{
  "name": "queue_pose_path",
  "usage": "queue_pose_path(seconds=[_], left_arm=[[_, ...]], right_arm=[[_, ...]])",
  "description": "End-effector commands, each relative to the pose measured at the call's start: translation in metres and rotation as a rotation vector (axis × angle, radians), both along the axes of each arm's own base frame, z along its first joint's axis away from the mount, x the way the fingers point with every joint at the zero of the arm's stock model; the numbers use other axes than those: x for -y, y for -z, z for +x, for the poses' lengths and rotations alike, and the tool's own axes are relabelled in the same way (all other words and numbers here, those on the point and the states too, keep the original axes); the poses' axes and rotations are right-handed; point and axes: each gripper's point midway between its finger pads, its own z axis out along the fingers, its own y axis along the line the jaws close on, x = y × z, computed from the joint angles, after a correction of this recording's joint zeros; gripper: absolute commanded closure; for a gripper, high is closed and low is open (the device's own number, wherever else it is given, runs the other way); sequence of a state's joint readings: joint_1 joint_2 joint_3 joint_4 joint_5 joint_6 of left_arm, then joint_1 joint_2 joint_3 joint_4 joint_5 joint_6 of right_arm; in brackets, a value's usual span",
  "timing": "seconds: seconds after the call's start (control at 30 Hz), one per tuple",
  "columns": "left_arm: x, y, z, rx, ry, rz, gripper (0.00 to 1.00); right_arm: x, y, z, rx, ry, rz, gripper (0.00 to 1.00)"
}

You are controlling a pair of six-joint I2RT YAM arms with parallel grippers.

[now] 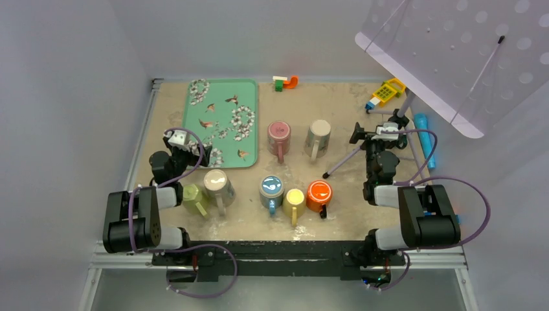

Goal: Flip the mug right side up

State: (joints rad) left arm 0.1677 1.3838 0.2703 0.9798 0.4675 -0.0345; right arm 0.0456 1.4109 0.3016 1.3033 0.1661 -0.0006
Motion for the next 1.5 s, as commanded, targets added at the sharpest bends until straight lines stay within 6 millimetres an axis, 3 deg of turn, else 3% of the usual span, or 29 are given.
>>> queue_pose_path(seconds=[0.0, 0.2, 0.43, 0.6, 0.67, 0.73, 0.9, 0.97, 1.03, 1.1, 1.17, 1.2, 1.3, 1.47], left_arm=[[0.003, -0.019, 0.005, 0.074, 0.013, 0.005, 0.0], [0.005, -0.02, 0.002, 0.085, 0.022, 0.005, 0.0], [0.005, -0.024, -0.003, 0.107, 0.022, 0.008, 0.0], [0.005, -0.027, -0.006, 0.131, 0.014, 0.006, 0.0], [0.008, -0.038, -0.014, 0.146, 0.052, -0.017, 0.0], [0.007, -0.074, -0.026, 0.191, 0.06, -0.005, 0.0], [0.01, -0.138, -0.039, 0.216, 0.131, 0.205, 0.0], [0.03, -0.158, -0.061, 0.148, 0.313, 0.319, 0.03], [0.062, -0.184, -0.107, 0.127, 0.604, 0.453, 0.04], [0.083, -0.179, -0.164, 0.077, 0.859, 0.55, 0.06], [0.089, -0.172, -0.208, 0.051, 1.016, 0.643, 0.08], [0.087, -0.168, -0.22, 0.038, 1.051, 0.686, 0.08], [0.072, -0.134, -0.24, -0.047, 1.138, 0.878, 0.07], [0.049, -0.075, -0.248, -0.213, 1.231, 1.143, 0.08]], right_arm=[[0.01, -0.021, -0.005, 0.08, 0.046, -0.015, 0.02], [0.01, -0.034, -0.018, 0.115, 0.046, -0.025, 0.03], [-0.024, -0.053, -0.011, -0.02, -0.138, 0.007, 0.03], [-0.042, -0.073, -0.024, 0.023, -0.241, 0.018, 0.02], [-0.042, -0.08, -0.032, 0.054, -0.244, 0.025, 0.02], [-0.043, -0.085, -0.039, 0.079, -0.246, 0.031, 0.02], [-0.046, -0.095, -0.043, 0.087, -0.265, 0.033, 0.02], [-0.047, -0.094, -0.042, 0.05, -0.272, 0.039, 0.02], [-0.045, -0.09, -0.04, 0.009, -0.258, 0.047, 0.02], [-0.04, -0.085, -0.039, -0.031, -0.226, 0.064, 0.02], [-0.033, -0.078, -0.04, -0.075, -0.185, 0.101, 0.02], [-0.028, -0.075, -0.041, -0.093, -0.155, 0.121, 0.02], [-0.017, -0.07, -0.045, -0.154, -0.082, 0.184, 0.02], [-0.013, -0.063, -0.053, -0.27, -0.025, 0.273, 0.02]])
